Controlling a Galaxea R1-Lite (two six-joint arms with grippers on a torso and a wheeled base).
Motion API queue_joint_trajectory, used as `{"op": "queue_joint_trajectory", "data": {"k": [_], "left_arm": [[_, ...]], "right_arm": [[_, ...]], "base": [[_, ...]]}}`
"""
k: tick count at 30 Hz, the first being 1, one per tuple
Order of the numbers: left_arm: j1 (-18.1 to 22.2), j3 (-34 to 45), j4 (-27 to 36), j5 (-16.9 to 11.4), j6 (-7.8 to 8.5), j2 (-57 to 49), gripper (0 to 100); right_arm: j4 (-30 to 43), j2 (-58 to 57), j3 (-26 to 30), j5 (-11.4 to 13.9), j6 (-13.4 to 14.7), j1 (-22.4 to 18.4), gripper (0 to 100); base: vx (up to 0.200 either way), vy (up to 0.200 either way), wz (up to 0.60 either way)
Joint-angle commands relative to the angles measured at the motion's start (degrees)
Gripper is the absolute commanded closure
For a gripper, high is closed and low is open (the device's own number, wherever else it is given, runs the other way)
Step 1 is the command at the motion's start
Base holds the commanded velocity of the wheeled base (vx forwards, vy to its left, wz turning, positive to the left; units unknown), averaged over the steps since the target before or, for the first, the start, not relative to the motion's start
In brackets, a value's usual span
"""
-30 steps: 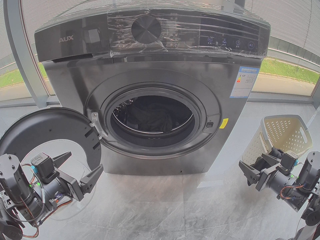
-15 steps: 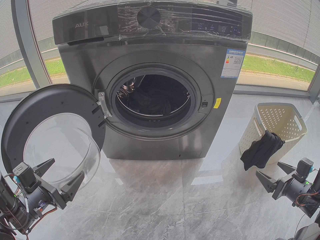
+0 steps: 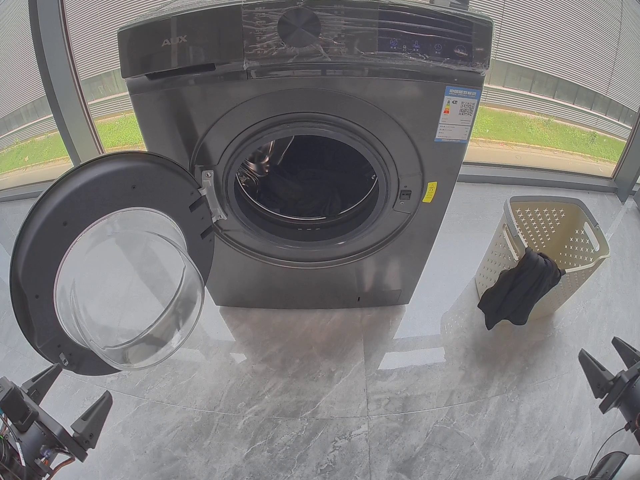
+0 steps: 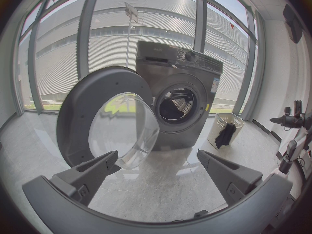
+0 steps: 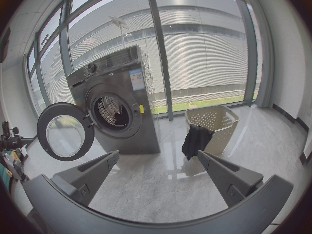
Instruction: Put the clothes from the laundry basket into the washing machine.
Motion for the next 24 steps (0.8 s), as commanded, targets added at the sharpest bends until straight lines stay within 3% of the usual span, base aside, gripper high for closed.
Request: {"op": "queue_joint_trajectory", "data": {"k": [1,3,5,9,14,18,22,24], "left_arm": [[9.86,0.99,7.9,-1.63,-0.3,-14.03,0],[11.45,0.99,10.45,-3.39,0.13,-15.79,0],[13.2,0.99,12.74,-4.36,0.84,-17.9,0],[16.37,0.99,19.85,-4.62,1.54,-23.17,0],[19.01,0.99,21.26,-7.7,1.1,-27.83,0],[21.55,0.99,21.26,-8.14,1.54,-30.64,0],[22.52,0.99,21.17,-6.64,5.94,-32.93,0],[22.52,0.99,21.35,-6.73,5.5,-32.93,0]], "right_arm": [[14.08,-26.09,0.99,9.76,-6.58,-15.43,0],[22.51,-35.05,0.99,15.04,-9.21,-19.21,0],[28.49,-37.78,-0.07,17.15,-9.12,-20.27,0],[27.35,-37.78,0.55,11.08,-8.51,-19.83,0],[27.79,-37.78,0.55,11.08,-7.72,-19.74,0],[29.1,-37.43,0.2,11.17,-7.54,-19.74,0],[29.19,-37.43,0.2,11.26,-7.89,-19.74,0],[29.28,-37.43,0.2,11.43,-8.07,-19.65,0]], "base": [[0.0,0.0,0.0],[0.0,0.0,0.0],[0.0,0.0,0.0],[0.0,0.0,0.0],[0.0,0.0,0.0],[0.0,0.0,0.0],[0.0,0.0,0.0],[0.0,0.0,0.0]]}}
